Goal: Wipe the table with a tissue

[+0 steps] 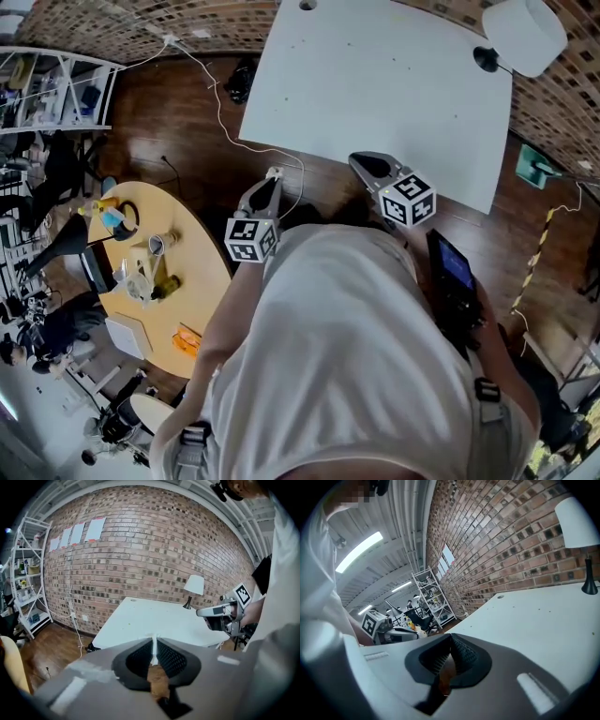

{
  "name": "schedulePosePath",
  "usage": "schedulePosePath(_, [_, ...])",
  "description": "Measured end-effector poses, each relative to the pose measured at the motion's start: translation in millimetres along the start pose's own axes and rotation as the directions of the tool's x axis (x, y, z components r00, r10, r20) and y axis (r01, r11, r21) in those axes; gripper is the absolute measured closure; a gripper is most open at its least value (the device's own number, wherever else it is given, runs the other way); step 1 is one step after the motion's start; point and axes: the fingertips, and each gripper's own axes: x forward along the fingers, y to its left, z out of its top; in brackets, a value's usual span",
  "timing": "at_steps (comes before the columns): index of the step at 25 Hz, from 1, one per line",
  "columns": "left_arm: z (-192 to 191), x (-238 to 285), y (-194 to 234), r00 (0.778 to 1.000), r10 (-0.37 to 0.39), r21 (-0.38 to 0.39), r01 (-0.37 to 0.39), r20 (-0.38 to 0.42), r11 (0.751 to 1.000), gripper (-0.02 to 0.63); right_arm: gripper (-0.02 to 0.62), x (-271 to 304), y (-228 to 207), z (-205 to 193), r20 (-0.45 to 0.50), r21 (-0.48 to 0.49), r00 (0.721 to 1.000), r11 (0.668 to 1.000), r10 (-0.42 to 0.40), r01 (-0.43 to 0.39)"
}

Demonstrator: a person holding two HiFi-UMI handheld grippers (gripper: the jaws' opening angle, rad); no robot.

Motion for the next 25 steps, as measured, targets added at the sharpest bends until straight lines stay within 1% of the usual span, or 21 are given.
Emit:
schedulePosePath(4, [4, 13, 7, 1.000, -0.021, 0.010, 0.021, -0.023, 1.000, 0.577, 0.588, 4, -11, -7, -0.011, 0.030, 1.000, 0.999, -0.028, 0.028])
schedulePosePath(6, [9, 23, 17, 0.999, -0.037, 0.029, 0.038, -0.034, 0.999, 0.577, 0.588, 8, -18, -7, -0.003, 0.042, 0.999, 0.998, -0.053, 0.053])
schedulePosePath(10, [21, 53, 39, 0.995, -0.085, 0.064, 0.088, -0.045, 0.994, 0.576, 0.588, 13, -41, 1, 0.019, 0.069, 0.991, 0.989, -0.134, 0.132])
schedulePosePath(14, [29, 79, 69, 0.988, -0.136, 0.100, 0.143, -0.075, 0.985, 0.577, 0.588, 18, -53, 17, 0.032, 0.089, 0.976, 0.973, -0.216, 0.213])
schedulePosePath(18, [29, 108, 95, 0.974, -0.193, 0.140, 0.208, -0.117, 0.968, 0.577, 0.588, 29, -67, 42, 0.044, 0.087, 0.954, 0.953, -0.296, 0.291])
schedulePosePath(21, [28, 124, 107, 0.960, -0.241, 0.149, 0.262, -0.146, 0.954, 0.576, 0.588, 39, -68, 58, 0.057, 0.083, 0.940, 0.940, -0.337, 0.332])
schedulePosePath(25, [29, 140, 117, 0.936, -0.301, 0.153, 0.329, -0.180, 0.932, 0.577, 0.588, 50, -68, 63, 0.052, 0.100, 0.921, 0.920, -0.385, 0.379])
